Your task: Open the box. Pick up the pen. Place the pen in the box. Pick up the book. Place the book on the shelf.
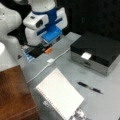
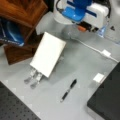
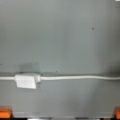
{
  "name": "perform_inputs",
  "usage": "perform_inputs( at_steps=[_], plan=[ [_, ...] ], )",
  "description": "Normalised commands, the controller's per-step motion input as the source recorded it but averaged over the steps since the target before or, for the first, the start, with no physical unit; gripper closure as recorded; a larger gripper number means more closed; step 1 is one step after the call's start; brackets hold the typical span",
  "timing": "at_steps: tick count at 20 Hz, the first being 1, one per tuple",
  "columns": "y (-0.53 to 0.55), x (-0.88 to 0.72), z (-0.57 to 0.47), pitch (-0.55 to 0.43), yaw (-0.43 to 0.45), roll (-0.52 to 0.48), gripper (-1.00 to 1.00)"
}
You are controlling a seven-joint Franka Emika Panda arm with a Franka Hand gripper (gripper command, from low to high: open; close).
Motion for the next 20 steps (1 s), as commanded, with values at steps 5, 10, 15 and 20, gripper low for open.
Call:
perform_inputs(
  at_steps=[5, 10, 15, 20],
  plan=[
    [0.11, 0.03, 0.01, -0.021, -0.103, 0.15, -1.0],
    [0.36, 0.16, 0.0, -0.047, -0.176, 0.106, -1.0],
    [0.48, 0.28, -0.08, -0.004, -0.181, 0.028, -1.0],
    [0.43, 0.35, -0.03, 0.145, -0.062, 0.067, -1.0]
  ],
)
